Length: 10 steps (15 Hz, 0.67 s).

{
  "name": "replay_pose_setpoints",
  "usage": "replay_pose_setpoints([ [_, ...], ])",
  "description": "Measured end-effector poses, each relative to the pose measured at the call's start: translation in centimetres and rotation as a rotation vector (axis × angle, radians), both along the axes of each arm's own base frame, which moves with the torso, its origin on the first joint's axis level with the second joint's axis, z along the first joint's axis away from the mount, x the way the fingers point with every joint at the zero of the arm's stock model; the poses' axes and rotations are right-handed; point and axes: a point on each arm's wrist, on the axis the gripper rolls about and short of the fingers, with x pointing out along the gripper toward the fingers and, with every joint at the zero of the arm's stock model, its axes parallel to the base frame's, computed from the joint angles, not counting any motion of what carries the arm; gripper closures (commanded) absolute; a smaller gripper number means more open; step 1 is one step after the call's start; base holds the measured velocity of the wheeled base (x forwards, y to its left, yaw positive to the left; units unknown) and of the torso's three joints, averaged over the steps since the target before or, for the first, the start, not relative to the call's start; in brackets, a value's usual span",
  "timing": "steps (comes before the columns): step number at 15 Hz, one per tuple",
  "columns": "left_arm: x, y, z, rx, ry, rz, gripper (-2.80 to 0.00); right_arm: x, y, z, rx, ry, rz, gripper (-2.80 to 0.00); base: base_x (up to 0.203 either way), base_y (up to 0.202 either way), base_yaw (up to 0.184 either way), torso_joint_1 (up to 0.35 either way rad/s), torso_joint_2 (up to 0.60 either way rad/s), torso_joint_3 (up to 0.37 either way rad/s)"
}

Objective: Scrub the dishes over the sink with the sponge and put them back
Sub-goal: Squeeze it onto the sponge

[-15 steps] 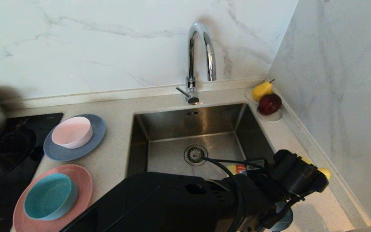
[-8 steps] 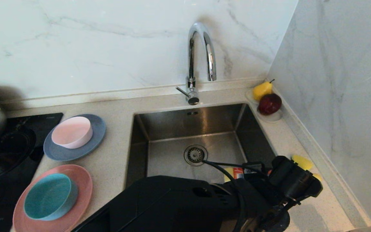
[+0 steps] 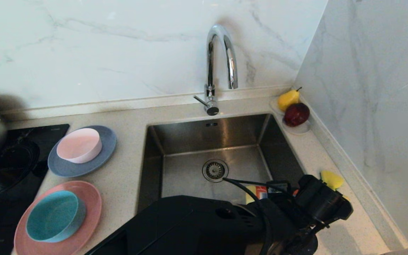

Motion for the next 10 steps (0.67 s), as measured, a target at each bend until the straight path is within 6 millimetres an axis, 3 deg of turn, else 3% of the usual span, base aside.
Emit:
replay_pose_setpoints([
  [10,0.08,-0.05,-0.88,0.025,-0.009,0.021,0.00,0.00,0.00,0.00,0.000,0.000,0.000,0.00,0.000,0.000,0.000,0.000,0.00,0.000],
])
